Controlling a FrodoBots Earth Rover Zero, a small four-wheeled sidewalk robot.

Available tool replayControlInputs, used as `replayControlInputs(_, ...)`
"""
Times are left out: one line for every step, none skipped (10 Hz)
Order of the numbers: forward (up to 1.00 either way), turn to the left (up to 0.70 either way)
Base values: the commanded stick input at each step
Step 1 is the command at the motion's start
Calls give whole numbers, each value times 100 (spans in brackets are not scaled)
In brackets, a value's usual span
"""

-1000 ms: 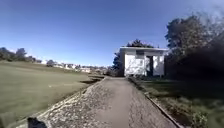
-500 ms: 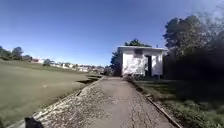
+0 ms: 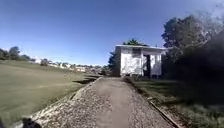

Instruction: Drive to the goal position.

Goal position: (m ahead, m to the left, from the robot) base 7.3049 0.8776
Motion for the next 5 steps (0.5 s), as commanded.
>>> replayControlInputs(50,0)
replayControlInputs(50,0)
replayControlInputs(50,0)
replayControlInputs(50,0)
replayControlInputs(50,0)
